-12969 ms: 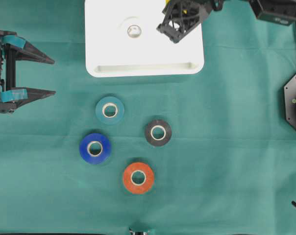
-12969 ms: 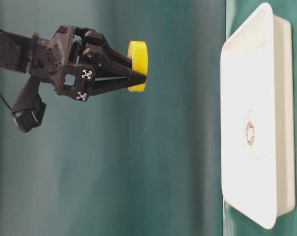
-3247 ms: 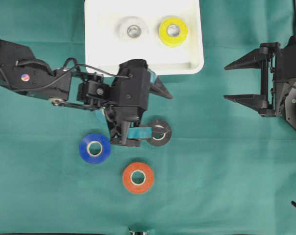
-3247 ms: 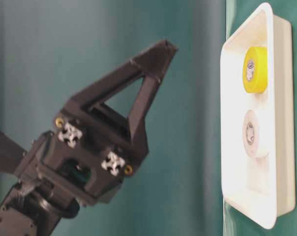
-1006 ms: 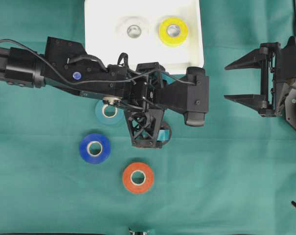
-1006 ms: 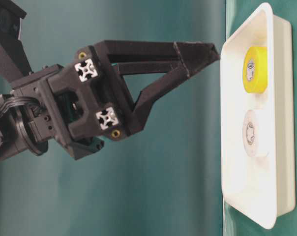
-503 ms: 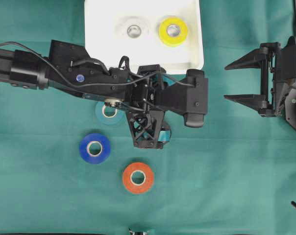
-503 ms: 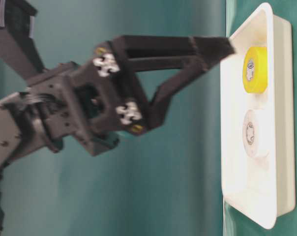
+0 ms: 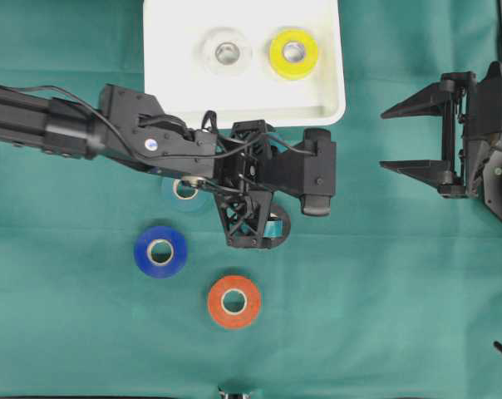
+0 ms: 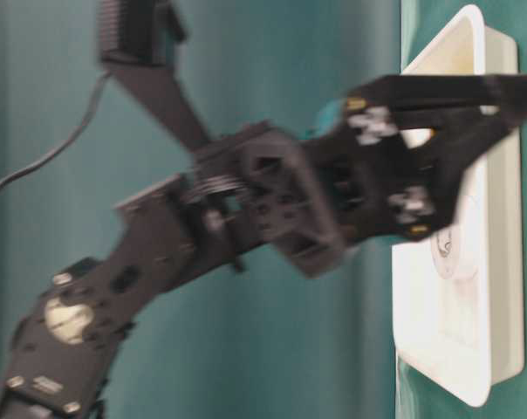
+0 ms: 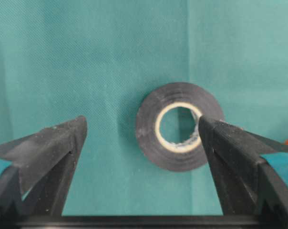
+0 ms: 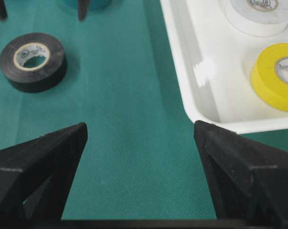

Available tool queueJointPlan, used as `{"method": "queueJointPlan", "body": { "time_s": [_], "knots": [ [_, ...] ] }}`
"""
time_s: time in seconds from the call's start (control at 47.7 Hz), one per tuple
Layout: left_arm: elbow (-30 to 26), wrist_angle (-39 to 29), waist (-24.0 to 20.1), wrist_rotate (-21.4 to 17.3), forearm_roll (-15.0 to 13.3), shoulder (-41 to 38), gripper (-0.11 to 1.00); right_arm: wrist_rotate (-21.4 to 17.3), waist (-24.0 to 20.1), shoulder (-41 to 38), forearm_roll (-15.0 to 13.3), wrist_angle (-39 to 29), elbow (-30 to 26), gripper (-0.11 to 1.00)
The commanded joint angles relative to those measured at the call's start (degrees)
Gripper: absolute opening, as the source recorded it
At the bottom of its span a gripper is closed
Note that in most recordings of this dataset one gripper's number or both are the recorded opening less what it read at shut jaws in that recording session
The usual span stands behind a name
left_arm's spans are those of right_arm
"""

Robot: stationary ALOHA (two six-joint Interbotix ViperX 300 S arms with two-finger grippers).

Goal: Pick up the tape from a random location and place it into the white case.
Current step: 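Lower the left gripper into the black roll's hole and close it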

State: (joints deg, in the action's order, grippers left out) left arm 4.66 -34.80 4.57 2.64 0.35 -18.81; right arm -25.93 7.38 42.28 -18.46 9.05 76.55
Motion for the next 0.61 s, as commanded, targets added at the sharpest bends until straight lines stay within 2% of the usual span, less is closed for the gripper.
{"method": "queueJointPlan", "body": {
  "time_s": [0.0,0.587],
  "knots": [
    [-0.7,0.8,0.1,-0.2,0.2,-0.4,0.96,0.0,0.2,-0.3,0.0,0.3,-1.3,0.89],
    [-0.5,2.4,0.2,-0.2,0.2,-5.5,0.96,0.4,0.1,-0.4,-0.1,0.3,-1.3,0.89]
  ]
}}
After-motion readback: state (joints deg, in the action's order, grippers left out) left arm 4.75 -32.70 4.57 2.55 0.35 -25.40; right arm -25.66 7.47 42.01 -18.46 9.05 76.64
